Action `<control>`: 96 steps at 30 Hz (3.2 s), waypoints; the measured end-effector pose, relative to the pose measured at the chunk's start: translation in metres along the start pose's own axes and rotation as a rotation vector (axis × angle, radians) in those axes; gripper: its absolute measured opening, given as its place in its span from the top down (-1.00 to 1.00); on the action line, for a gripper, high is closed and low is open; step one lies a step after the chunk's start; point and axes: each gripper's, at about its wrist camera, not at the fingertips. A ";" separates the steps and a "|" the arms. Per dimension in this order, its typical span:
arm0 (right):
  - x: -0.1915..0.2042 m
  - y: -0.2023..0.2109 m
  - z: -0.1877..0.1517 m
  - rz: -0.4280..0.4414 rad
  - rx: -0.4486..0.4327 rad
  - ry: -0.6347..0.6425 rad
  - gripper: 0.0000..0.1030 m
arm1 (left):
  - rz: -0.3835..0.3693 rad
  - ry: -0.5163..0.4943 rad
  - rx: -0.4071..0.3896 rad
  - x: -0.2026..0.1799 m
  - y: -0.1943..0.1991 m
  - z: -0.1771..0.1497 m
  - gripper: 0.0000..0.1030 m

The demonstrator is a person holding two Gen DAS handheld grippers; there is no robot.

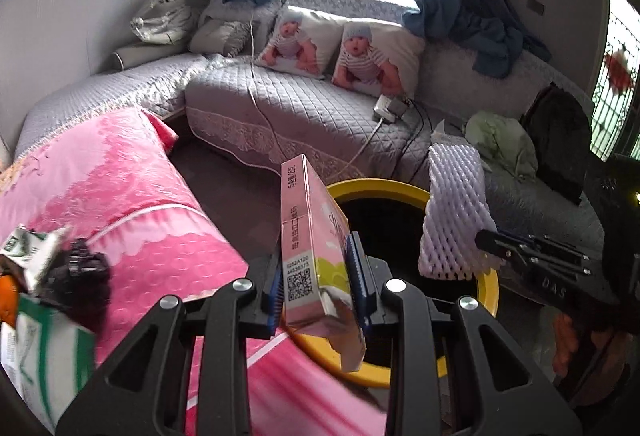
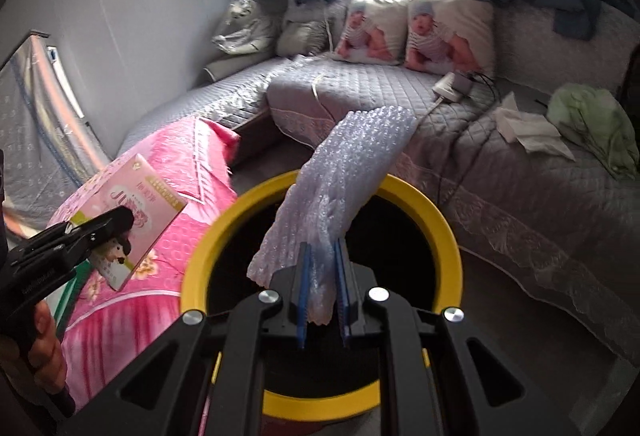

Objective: Collect trash
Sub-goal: 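Carry the foam net over the yellow bin and open the right tool, then move the left tool back to the bed and grasp the white wipe pack, then grasp the green-and-white wipe pack with the right tool while the left tool holds its pack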

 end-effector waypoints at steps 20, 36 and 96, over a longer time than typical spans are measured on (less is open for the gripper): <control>-0.028 -0.004 -0.007 -0.100 0.002 -0.074 0.27 | -0.072 0.122 -0.030 0.004 -0.018 0.011 -0.78; 0.015 0.033 0.001 0.097 -0.103 -0.031 -0.33 | -0.102 0.239 -0.418 0.062 0.190 0.026 -0.84; 0.162 -0.010 -0.019 0.421 0.113 0.197 -0.48 | 0.532 -0.110 -0.108 0.203 0.185 -0.164 0.42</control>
Point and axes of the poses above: each gripper's, at about its wrist camera, not at the fingertips, and y roughly against the way its jaws point, x to its left, z to its top, and after that the axes turned 4 degrees about x, right-handed
